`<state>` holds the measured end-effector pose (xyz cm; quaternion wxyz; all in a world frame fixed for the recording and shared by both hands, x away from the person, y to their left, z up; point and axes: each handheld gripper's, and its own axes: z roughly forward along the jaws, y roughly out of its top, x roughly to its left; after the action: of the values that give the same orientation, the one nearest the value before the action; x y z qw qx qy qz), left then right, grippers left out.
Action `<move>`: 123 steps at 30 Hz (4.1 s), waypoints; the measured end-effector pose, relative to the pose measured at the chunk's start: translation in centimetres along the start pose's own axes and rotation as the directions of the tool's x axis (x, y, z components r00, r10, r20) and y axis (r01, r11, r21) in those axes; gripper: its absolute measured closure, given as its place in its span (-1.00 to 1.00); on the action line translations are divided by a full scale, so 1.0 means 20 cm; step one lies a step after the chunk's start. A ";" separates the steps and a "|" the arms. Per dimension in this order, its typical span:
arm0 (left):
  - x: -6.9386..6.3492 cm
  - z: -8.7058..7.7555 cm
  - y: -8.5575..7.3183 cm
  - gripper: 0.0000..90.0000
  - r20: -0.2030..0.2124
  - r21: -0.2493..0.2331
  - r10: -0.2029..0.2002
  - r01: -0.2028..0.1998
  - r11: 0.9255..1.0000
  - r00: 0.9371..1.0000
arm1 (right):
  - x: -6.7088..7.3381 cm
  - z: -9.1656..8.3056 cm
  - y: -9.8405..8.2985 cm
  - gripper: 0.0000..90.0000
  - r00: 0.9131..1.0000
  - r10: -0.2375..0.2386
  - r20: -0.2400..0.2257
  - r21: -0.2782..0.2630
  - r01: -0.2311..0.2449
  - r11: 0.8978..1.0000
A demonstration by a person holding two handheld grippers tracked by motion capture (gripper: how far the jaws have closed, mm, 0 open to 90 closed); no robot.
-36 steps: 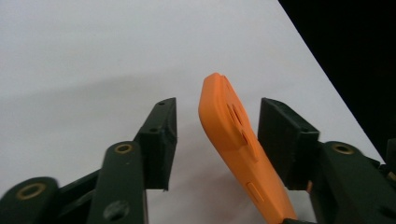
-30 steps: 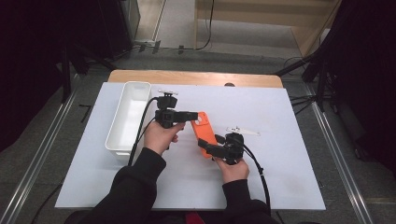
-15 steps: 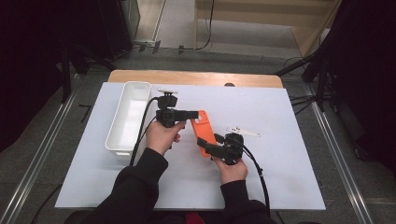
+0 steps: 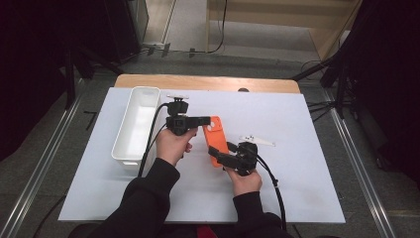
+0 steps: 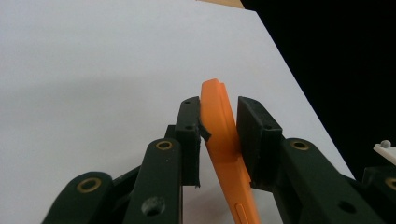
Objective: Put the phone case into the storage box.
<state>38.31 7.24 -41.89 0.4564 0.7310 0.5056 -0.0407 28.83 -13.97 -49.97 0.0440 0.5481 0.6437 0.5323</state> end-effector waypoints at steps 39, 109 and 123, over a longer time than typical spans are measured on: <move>-0.05 -0.04 -0.02 0.70 0.039 -0.067 0.043 -0.041 0.997 0.998 | 0.03 0.02 0.04 -0.75 0.993 -0.114 0.021 0.052 0.113 0.992; -0.11 -0.24 -0.02 0.69 0.226 -0.008 0.446 -0.456 0.890 0.866 | 0.03 -0.27 0.35 -0.47 0.845 -0.438 -0.306 0.258 0.516 0.817; -0.11 -0.29 -0.05 0.69 0.304 0.021 0.462 -0.491 0.871 0.833 | 0.02 -0.29 0.39 -0.47 0.812 -0.447 -0.375 0.263 0.555 0.789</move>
<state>34.16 9.95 -37.97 0.4845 0.8414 0.2326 -0.0567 30.14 -18.61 -41.50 -0.0119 0.2687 0.8522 0.4488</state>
